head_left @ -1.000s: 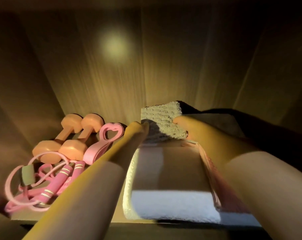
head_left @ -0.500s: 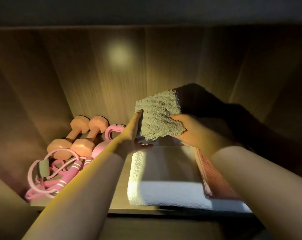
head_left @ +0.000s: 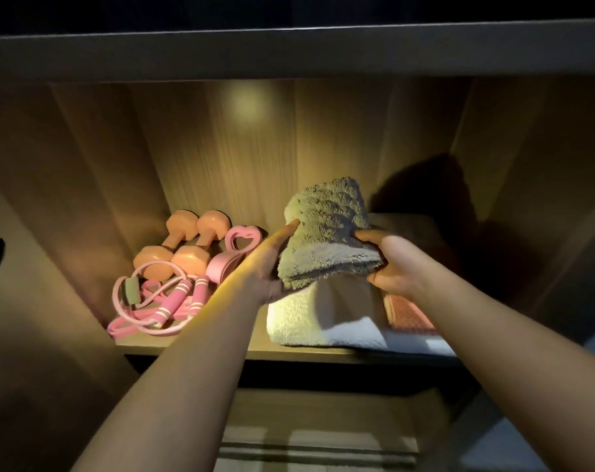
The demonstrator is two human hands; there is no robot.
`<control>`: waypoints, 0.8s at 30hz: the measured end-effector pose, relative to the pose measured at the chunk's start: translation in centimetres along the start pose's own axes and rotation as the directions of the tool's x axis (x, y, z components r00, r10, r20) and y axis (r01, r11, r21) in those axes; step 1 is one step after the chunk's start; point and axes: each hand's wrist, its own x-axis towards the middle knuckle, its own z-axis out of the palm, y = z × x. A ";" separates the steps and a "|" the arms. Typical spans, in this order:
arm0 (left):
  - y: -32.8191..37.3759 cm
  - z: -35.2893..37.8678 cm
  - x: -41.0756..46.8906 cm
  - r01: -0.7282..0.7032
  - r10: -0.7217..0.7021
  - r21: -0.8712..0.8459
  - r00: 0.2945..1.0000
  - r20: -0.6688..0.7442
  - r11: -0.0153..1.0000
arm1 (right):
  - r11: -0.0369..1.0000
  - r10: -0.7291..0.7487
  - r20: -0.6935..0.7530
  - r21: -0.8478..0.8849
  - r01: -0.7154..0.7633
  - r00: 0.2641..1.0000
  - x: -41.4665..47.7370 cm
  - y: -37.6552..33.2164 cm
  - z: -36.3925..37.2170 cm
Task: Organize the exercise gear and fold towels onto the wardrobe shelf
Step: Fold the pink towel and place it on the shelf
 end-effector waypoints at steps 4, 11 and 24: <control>-1.3 0.1 0.0 -0.239 0.356 0.374 0.890 -0.284 0.896 | 0.967 0.039 -0.159 -0.244 -0.077 0.987 -0.6 2.5 -1.3; -3.7 -0.2 1.4 -0.134 0.380 0.661 0.892 -0.243 0.738 | 0.819 0.008 -0.276 -0.550 -0.165 0.961 -0.2 4.9 -1.4; -3.1 -1.2 5.0 -0.187 0.294 0.344 0.911 -0.289 0.920 | 0.763 0.007 -0.393 -0.592 -0.259 0.919 0.8 5.2 -0.6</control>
